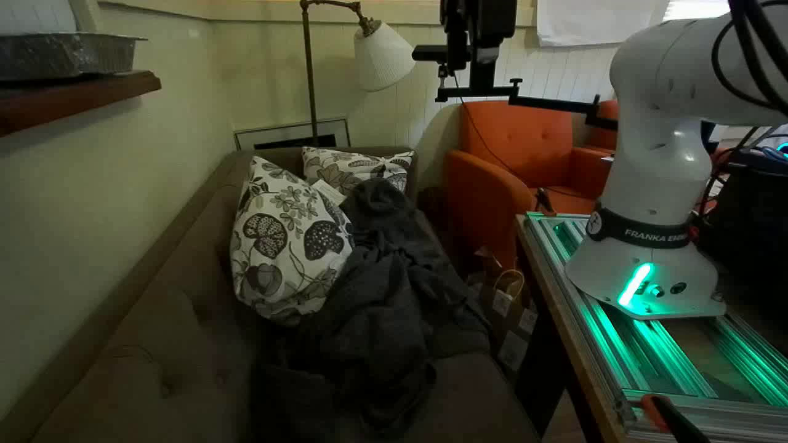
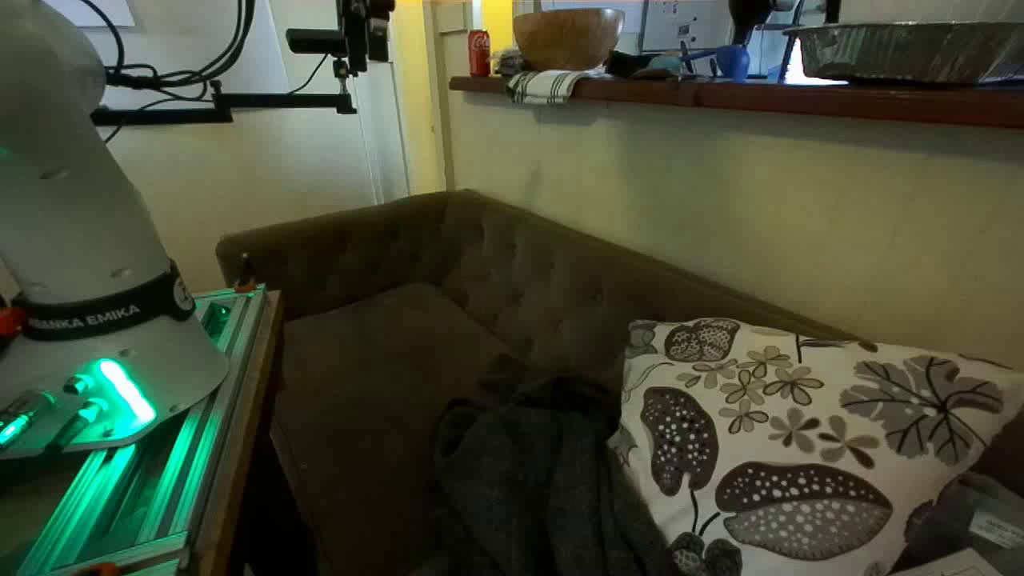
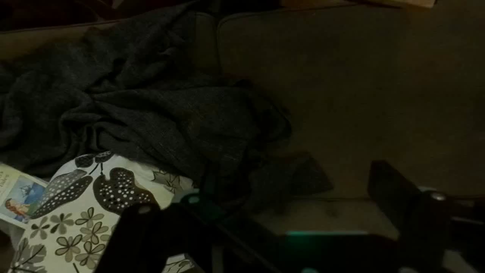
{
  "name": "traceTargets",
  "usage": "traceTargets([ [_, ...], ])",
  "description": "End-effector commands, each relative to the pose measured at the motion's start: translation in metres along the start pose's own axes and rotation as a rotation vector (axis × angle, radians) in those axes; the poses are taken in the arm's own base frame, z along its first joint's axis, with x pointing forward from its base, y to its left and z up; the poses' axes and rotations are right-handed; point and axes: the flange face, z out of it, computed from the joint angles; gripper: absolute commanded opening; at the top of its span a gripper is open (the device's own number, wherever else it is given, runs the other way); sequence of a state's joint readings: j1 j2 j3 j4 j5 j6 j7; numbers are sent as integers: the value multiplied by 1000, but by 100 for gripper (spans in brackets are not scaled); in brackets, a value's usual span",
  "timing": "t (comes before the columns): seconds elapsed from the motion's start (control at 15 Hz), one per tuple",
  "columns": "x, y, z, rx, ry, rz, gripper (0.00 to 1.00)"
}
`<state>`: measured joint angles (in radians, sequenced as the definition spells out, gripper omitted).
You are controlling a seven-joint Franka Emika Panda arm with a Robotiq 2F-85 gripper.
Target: Move the blanket to the right
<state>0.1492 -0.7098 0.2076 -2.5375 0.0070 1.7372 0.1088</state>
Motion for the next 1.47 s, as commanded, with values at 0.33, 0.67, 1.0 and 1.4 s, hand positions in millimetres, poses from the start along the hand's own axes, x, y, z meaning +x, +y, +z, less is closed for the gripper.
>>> traceTargets([
  [0.33, 0, 0, 0, 0, -1, 0, 100],
  [0.67, 40, 15, 24, 47, 7, 85, 100],
  [1.0, 89, 36, 76, 92, 21, 127, 100],
  [1.4, 148, 29, 166, 127, -6, 234, 100],
])
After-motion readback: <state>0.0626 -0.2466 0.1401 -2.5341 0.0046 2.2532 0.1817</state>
